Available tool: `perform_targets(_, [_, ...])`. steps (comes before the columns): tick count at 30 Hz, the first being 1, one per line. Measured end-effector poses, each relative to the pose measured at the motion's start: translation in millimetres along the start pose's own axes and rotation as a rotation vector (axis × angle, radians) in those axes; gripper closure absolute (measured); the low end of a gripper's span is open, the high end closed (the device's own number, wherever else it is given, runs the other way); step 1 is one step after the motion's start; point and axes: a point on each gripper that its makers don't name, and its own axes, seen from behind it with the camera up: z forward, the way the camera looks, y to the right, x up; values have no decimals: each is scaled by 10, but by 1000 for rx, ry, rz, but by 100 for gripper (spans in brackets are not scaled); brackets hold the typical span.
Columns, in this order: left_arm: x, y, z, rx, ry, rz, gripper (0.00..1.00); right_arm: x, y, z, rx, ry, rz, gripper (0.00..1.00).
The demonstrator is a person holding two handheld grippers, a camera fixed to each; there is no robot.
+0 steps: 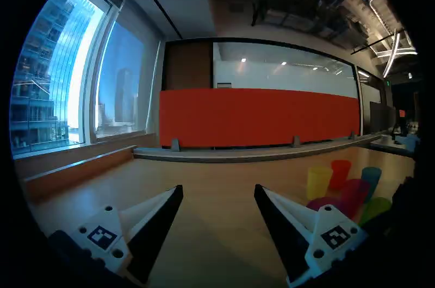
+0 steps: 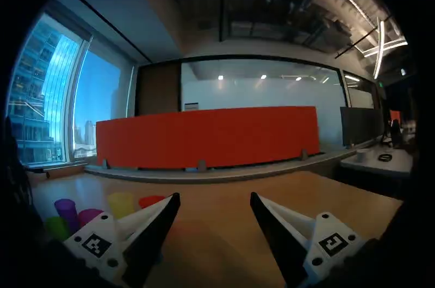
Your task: Pour water
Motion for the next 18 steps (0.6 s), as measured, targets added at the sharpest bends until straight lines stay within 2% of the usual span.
perform_targets(18, [5, -6, 0, 0, 0, 0, 2, -186, 122, 83, -28, -54, -20, 0])
